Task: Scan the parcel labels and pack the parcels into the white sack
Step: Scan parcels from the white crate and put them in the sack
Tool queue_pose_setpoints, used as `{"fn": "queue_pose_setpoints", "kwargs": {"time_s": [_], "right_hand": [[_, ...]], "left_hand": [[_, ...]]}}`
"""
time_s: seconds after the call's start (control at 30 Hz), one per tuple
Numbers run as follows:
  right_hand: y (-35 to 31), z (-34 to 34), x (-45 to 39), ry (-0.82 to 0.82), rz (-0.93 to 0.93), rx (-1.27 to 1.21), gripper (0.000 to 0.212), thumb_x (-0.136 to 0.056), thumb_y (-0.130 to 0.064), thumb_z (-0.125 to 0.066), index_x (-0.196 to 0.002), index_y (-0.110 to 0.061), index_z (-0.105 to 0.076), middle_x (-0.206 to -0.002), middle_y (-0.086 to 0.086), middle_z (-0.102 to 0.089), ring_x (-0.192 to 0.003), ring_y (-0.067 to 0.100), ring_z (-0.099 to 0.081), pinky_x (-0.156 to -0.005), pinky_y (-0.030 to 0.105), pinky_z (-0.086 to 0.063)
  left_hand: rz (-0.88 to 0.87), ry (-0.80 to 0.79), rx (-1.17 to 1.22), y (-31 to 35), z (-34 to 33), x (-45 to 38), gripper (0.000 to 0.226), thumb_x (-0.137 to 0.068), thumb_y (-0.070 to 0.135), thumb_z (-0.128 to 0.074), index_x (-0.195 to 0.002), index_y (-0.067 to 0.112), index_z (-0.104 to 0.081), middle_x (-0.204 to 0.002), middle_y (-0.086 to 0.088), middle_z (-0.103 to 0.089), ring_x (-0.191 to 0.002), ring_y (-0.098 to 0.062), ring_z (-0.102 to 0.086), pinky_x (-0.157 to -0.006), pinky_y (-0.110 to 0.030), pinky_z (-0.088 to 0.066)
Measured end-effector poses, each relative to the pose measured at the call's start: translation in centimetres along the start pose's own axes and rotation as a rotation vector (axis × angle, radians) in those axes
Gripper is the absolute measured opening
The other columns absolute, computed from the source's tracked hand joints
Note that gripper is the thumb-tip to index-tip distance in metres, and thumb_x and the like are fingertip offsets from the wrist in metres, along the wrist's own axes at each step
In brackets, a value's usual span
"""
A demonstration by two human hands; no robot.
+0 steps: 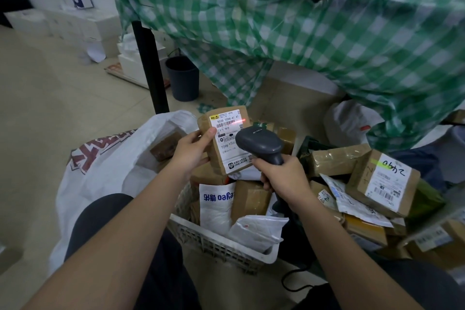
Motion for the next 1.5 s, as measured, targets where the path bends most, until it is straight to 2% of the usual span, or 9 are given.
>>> {"fn": "queue_pose_setpoints", "kwargs": {"time_s": [0.27,0.47,0.6,0.77,0.83,0.97,1.1,1.37,1.5], "right_hand": [[-0.1,-1.8,-1.1,0.0,0.017,-0.061,0.017,-0.083,-0.02,-0.072,-0.078,-0.007,-0.065,-0.058,0.008,-0.061,-0.047,0.012,-0.053,-0.047,0.023,-0.045],[-0.5,-5.9,-5.3,0.091,-0.006,-0.074,0.023,-0.08,-0.016,-0.071,-0.071,0.003,-0.061,-0.061,0.017,-0.056,-0.057,0.022,-0.05,-0.058,0.033,-0.041],[-0.9,-8.8,-9.2,0.065,-0.038,-0.034,0.021,-0.082,-0.013,-0.069,-0.064,-0.007,-0.059,-0.059,0.011,-0.055,-0.052,0.019,-0.051,-0.052,0.026,-0.042],[-0.4,-10.3,-12.8,0.062,-0.049,0.028,0.016,-0.083,-0.009,-0.065,-0.07,-0.003,-0.059,-0.054,0.007,-0.049,-0.035,0.003,-0.04,-0.035,0.011,-0.029],[0.2,-10.3,-13.6,0.071,-0.064,0.022,0.019,-0.083,-0.009,-0.066,-0.066,-0.004,-0.058,-0.053,0.006,-0.05,-0.034,0.001,-0.042,-0.038,0.012,-0.033],[2.1,-8.8,-15.2,0.127,-0.105,0.01,0.024,-0.081,-0.014,-0.069,-0.061,-0.005,-0.06,-0.055,0.011,-0.058,-0.053,0.019,-0.053,-0.055,0.028,-0.042],[3.1,-6.6,-15.6,0.192,-0.109,-0.022,0.028,-0.078,-0.02,-0.071,-0.075,0.007,-0.065,-0.066,0.022,-0.063,-0.056,0.021,-0.055,-0.059,0.035,-0.044],[4.5,-0.3,-16.1,0.316,-0.106,-0.017,0.023,-0.083,-0.02,-0.071,-0.067,-0.006,-0.061,-0.061,0.011,-0.059,-0.051,0.018,-0.055,-0.053,0.031,-0.045],[4.9,2.9,-16.6,0.384,-0.126,-0.047,0.023,-0.083,-0.018,-0.069,-0.065,-0.006,-0.062,-0.059,0.01,-0.061,-0.048,0.016,-0.054,-0.051,0.029,-0.045]], "left_hand": [[0.0,0.044,0.014,-0.3,1.7,-0.6,0.047,-0.089,0.043,-0.062,-0.129,0.019,-0.056,-0.12,0.001,-0.065,-0.11,-0.017,-0.06,-0.087,-0.035,-0.049],[-0.127,0.358,-0.047,0.3,6.5,-3.3,0.053,-0.086,0.036,-0.069,-0.132,0.019,-0.05,-0.115,0.009,-0.056,-0.105,-0.014,-0.056,-0.089,-0.034,-0.048],[-0.155,0.447,-0.309,-0.2,10.4,-7.7,0.068,-0.077,0.051,-0.072,-0.133,0.023,-0.047,-0.124,0.006,-0.055,-0.113,-0.018,-0.054,-0.099,-0.04,-0.046],[0.081,0.267,-0.652,-3.0,11.5,-12.6,0.094,-0.086,0.053,-0.062,-0.154,0.013,-0.011,-0.161,-0.009,-0.005,-0.147,-0.029,-0.011,-0.116,-0.046,-0.02],[-0.012,0.246,-0.61,-3.6,10.5,-13.5,0.076,-0.09,0.042,-0.061,-0.151,0.016,-0.023,-0.157,-0.007,-0.023,-0.143,-0.028,-0.024,-0.114,-0.044,-0.028],[-0.09,0.095,-0.537,-4.9,7.2,-14.6,0.039,-0.089,0.038,-0.064,-0.122,0.02,-0.053,-0.103,0.007,-0.063,-0.094,-0.01,-0.06,-0.076,-0.02,-0.045],[-0.082,-0.035,-0.552,-5.8,3.8,-14.6,0.074,-0.081,0.053,-0.068,-0.141,0.019,-0.042,-0.138,0.007,-0.046,-0.126,-0.014,-0.045,-0.106,-0.036,-0.038],[-0.152,-0.164,-0.575,-6.3,-6.4,-15.1,0.071,-0.089,0.035,-0.065,-0.148,0.015,-0.031,-0.153,-0.001,-0.033,-0.139,-0.017,-0.031,-0.098,-0.018,-0.026],[-0.228,-0.184,-0.59,-6.5,-12.2,-16.4,0.072,-0.084,0.043,-0.07,-0.144,0.022,-0.035,-0.142,0.002,-0.04,-0.13,-0.019,-0.042,-0.102,-0.035,-0.039]]}}
Point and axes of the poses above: each hand's wrist, its own x-axis away from the middle knuckle, its own z-axis out of the back of the hand, y = z × x, the point moved 2 cm from there along -x, towards the middle knuckle
